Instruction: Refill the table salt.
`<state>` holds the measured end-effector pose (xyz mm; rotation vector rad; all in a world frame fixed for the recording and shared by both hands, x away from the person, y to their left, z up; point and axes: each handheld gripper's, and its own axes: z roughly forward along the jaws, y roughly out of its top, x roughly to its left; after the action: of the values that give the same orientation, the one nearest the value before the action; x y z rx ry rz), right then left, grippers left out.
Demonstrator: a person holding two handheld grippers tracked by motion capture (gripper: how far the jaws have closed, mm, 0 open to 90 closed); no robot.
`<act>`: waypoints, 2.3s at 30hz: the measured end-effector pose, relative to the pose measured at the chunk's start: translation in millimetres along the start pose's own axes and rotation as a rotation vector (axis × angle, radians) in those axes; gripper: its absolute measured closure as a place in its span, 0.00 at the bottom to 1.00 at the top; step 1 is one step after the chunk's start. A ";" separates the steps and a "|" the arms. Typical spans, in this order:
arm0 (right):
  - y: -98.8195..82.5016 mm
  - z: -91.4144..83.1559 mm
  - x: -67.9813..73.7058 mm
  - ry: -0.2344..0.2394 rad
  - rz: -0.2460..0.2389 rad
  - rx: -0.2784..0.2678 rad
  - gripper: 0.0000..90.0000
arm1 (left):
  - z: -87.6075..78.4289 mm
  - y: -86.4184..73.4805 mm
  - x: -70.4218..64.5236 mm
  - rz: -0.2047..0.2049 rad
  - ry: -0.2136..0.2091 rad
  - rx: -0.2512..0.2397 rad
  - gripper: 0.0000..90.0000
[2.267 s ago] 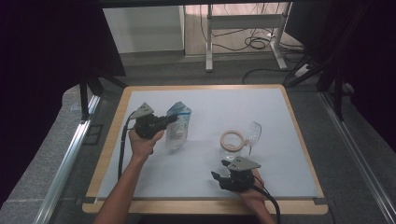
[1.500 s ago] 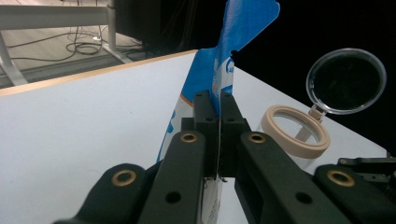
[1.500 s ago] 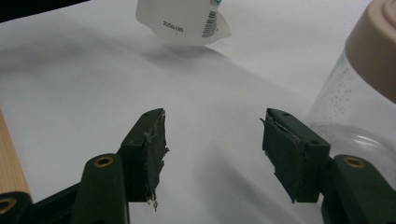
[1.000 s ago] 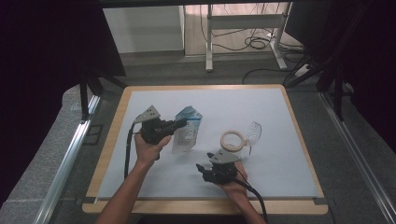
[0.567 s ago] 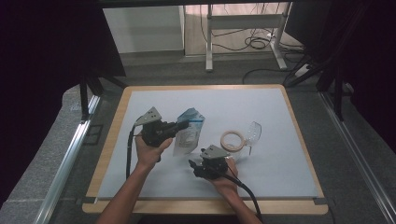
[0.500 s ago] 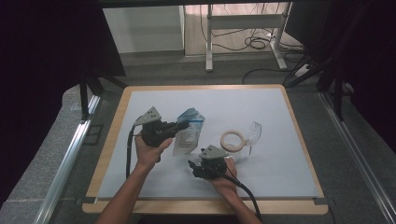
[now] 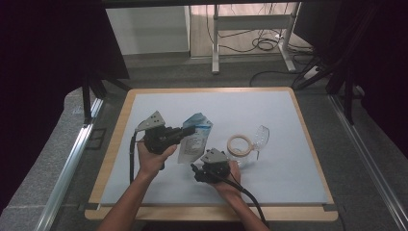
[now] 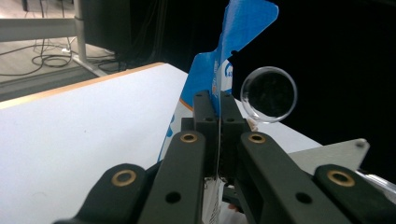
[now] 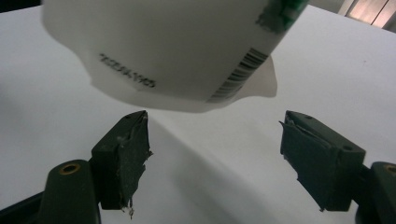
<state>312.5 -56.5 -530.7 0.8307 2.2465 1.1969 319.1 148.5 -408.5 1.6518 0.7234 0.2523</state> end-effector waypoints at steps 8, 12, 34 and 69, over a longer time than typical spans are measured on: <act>4.1 -2.5 -0.7 0.022 -0.016 -0.045 0.27 | 0.6 6.0 -10.7 0.011 -0.040 0.008 1.00; 4.0 -5.7 -0.1 0.037 -0.064 -0.067 0.34 | 4.2 8.2 -12.3 0.020 -0.042 0.014 1.00; -7.5 -18.2 -7.3 0.114 0.009 -0.060 0.47 | 45.4 11.1 -5.5 -0.031 -0.086 0.049 1.00; -17.7 -30.0 -12.9 0.150 0.060 -0.058 0.51 | 73.4 7.6 -15.6 -0.020 -0.111 0.102 1.00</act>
<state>297.3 -90.4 -528.8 0.8163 2.3072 1.3872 349.1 79.6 -414.1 1.7395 0.6779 0.1101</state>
